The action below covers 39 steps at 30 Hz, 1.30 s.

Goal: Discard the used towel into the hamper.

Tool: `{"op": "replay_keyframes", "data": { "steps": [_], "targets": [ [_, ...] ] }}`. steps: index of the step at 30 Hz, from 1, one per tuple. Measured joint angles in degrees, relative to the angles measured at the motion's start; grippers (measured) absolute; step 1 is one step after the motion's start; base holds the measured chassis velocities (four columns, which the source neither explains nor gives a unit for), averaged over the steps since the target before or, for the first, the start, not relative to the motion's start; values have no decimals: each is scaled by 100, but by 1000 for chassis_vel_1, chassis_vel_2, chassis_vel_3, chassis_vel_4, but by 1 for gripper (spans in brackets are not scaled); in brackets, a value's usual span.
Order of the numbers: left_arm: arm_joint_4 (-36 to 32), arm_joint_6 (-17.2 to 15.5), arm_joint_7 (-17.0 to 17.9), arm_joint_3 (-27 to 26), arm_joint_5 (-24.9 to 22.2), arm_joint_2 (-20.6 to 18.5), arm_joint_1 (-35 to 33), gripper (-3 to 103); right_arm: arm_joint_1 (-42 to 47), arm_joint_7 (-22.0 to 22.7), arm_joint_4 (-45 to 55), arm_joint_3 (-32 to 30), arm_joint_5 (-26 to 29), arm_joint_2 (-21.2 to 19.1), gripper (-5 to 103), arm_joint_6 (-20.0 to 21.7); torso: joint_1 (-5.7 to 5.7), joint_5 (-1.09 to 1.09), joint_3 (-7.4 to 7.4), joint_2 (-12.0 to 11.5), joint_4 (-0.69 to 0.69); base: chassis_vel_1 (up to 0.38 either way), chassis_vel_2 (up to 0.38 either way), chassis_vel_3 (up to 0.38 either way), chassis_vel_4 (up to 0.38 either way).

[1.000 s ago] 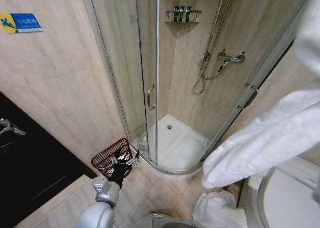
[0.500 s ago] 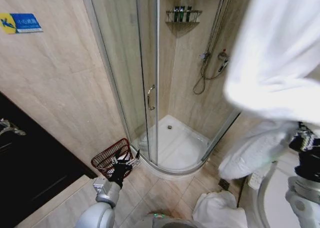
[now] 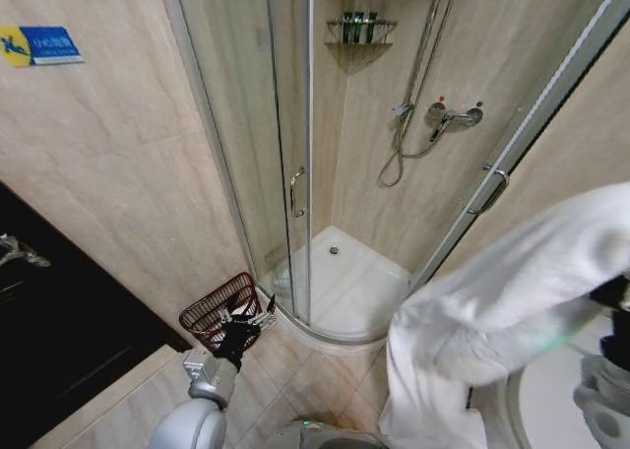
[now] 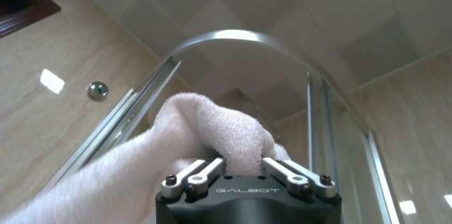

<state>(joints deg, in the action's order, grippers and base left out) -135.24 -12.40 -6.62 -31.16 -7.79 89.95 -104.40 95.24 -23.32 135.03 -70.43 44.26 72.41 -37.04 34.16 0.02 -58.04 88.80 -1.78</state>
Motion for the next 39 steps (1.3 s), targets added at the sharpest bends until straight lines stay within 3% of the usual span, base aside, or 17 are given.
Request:
{"op": "replay_keyframes", "data": {
  "steps": [16, 39],
  "targets": [
    [0, 0, 0, 0, 0, 0, 0, 100, -158, 975, 367, -242, -72, -116, 8, 261, 0, -2, 0, 0, 1, 0, 0, 0, 0],
    [0, 0, 0, 0, 0, -2, 0, 100, -219, 985, 408, -244, -41, -196, 8, 373, -1, -4, 0, 0, 1, 28, 25, -24, -30]
  ]
}}
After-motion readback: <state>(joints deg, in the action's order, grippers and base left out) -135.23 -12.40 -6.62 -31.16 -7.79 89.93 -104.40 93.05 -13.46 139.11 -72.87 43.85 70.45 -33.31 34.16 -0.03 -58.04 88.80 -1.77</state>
